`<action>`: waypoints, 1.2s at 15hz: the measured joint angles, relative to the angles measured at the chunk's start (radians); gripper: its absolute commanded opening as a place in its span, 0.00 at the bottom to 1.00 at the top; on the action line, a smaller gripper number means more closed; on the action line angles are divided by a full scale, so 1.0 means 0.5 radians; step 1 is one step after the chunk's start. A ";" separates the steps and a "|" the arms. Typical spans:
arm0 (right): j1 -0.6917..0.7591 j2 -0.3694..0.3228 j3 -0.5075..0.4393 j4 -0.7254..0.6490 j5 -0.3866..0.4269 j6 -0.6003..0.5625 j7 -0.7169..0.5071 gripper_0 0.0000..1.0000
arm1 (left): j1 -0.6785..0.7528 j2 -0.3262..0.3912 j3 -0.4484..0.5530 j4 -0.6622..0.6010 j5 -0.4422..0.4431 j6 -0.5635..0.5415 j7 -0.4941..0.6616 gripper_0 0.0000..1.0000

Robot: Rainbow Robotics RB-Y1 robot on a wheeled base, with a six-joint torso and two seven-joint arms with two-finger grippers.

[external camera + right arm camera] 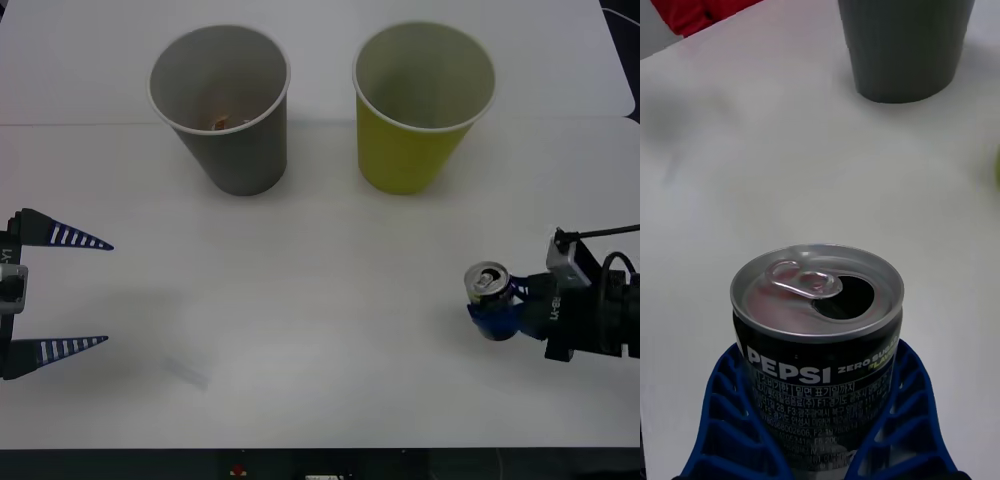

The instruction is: Put the can into the green bin and the plastic bottle into the gray bin

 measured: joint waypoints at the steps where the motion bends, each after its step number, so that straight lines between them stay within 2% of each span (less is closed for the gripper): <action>1: 0.004 -0.001 -0.021 -0.062 0.049 -0.001 -0.129 0.00 | 0.000 0.000 0.000 0.000 0.000 0.000 0.000 1.00; 5: 0.004 0.001 -0.141 -0.379 0.240 -0.049 -0.739 0.00 | 0.000 0.000 0.000 0.000 0.000 0.000 0.000 1.00; 8: -0.015 0.000 -0.260 -0.639 0.365 -0.158 -1.272 0.00 | 0.000 0.000 0.000 0.000 0.000 0.000 0.000 1.00; 11: -0.118 -0.001 -0.346 -0.792 0.447 -0.282 -1.695 0.00 | 0.000 0.000 0.000 0.000 0.000 0.000 0.000 1.00; 14: -0.292 -0.053 -0.391 -0.808 0.483 -0.373 -1.833 0.00 | 0.000 0.000 0.000 0.000 0.000 0.000 0.000 1.00; 18: -0.534 -0.283 -0.352 -0.725 0.499 -0.390 -1.838 0.00 | 0.000 0.000 0.000 0.000 0.000 0.000 0.000 1.00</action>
